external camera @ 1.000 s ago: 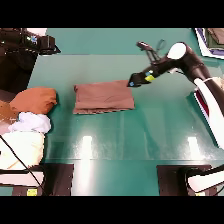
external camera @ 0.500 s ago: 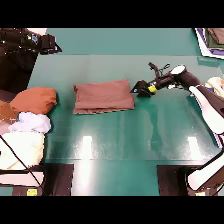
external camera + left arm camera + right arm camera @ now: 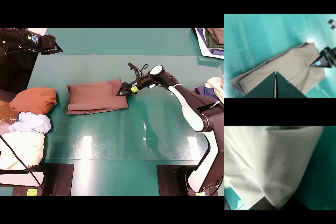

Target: Fold the shirts.

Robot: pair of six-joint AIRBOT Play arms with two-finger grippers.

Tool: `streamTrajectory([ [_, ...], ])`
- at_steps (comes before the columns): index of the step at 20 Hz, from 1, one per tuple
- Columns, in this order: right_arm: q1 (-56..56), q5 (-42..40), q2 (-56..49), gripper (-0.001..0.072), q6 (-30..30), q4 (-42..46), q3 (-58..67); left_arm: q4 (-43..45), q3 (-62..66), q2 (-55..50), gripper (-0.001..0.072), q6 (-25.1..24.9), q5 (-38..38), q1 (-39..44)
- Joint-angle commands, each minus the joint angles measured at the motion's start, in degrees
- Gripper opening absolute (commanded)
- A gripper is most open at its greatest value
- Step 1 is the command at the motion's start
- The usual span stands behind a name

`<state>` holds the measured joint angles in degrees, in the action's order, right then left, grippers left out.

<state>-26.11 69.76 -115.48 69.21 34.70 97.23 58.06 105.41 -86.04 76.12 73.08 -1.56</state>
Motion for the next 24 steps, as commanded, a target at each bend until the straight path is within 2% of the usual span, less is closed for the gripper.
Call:
streamTrajectory([
  [1, 0.72, 0.98, 0.74, 0.0016, 0.74, -0.04, 5.31, 0.00, 0.00, -0.02, 0.0030, -0.04, 1.55, 0.94],
  [7, 16.55, 9.94, 10.45, 0.0016, 3.85, 0.04, 10.62, 0.00, 0.00, -0.02, 0.0030, -0.35, 0.59, 9.40],
  [11, 30.18, 10.40, 17.84, 0.0016, 5.42, 9.42, 10.62, 0.00, 0.00, -0.02, 0.0031, -1.16, -0.61, 14.05],
  [14, 40.65, 8.44, 20.72, 0.0016, 5.33, 13.55, 10.62, -0.02, 0.00, -0.02, 0.0031, -1.14, -0.66, 16.37],
  [19, 53.72, 1.97, 20.37, 0.0015, 5.07, 12.66, 10.62, -0.15, 0.00, -0.02, 0.0031, -1.05, -0.63, 18.73],
  [22, 57.72, -2.60, 19.96, 0.0015, 3.19, 9.14, 10.64, -0.17, 0.00, -0.02, 0.0031, -0.90, -0.66, 18.73],
  [24, 59.56, -4.94, 19.98, 0.0015, 1.27, 3.21, 10.71, -0.17, 0.00, -0.02, 0.0031, -0.87, -0.63, 18.73],
])
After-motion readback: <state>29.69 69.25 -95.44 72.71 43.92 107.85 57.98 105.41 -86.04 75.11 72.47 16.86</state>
